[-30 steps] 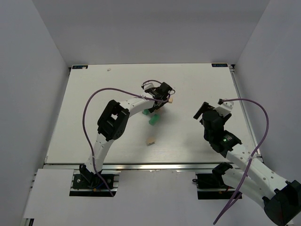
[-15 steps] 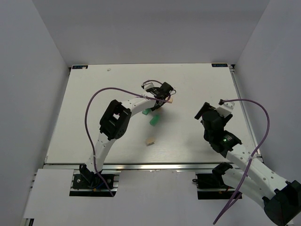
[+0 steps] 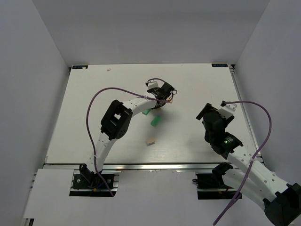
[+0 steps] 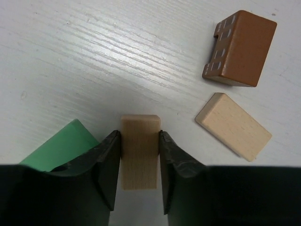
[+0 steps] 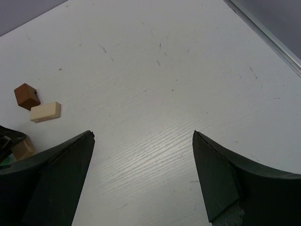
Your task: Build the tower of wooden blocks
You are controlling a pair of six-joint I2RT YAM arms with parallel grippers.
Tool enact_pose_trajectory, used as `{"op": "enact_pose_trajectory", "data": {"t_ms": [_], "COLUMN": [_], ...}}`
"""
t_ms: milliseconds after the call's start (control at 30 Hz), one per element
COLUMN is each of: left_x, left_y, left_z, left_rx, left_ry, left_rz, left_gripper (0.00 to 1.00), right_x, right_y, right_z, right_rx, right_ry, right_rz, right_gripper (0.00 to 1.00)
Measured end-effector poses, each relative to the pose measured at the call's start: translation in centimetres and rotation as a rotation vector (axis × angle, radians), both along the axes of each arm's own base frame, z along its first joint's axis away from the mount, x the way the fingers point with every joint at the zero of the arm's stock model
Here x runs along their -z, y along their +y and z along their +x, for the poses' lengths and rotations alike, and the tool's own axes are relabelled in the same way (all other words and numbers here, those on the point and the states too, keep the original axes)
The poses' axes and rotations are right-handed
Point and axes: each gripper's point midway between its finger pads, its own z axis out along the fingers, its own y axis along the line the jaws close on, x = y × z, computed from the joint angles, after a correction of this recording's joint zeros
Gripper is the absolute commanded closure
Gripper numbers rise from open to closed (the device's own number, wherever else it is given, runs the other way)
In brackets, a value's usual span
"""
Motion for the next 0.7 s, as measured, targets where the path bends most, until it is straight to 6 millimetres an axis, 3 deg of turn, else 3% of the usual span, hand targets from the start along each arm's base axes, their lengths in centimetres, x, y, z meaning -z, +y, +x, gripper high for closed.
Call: {"op": "enact_pose_trajectory", "data": {"t_ms": [33,67,200,400,500,567,600,700], "left_x": [0.0,0.0,-0.2,-1.1,-3.6,-5.9,-7.3,-10.4], "left_y": [0.0,0.1,0.0,-0.6,-0.9,-0.9,-0.7,0.8], "left_z": [0.0,0.1,0.3,0.7,0.9,1.0,1.0,-0.1], "left_rx": [0.016,0.031,0.104,0.260,0.328,0.359,0.369,0.393], "left_ry": [0.000,0.000,-0.002,-0.010,-0.047,-0.079,-0.099,-0.142], "left_rz": [0.013,0.025,0.071,0.133,0.144,0.142,0.137,0.124], "left_gripper": [0.64,0.76,0.86,0.90,0.90,1.00,1.00,1.00], "right_x": [0.0,0.0,0.0,-0.1,0.4,0.8,1.0,1.7], "right_y": [0.0,-0.1,-0.1,0.0,0.0,0.1,0.2,0.4], "right_z": [0.0,0.0,0.0,0.0,0.1,0.2,0.3,0.4], "right_rx": [0.002,0.003,0.004,0.003,-0.002,-0.005,-0.008,-0.013], "right_ry": [0.000,-0.001,-0.001,-0.003,0.002,0.018,0.025,0.049], "right_rz": [0.000,0.000,0.001,0.001,-0.008,-0.021,-0.025,-0.041], "right_gripper": [0.11,0.11,0.11,0.11,0.11,0.11,0.11,0.11]}}
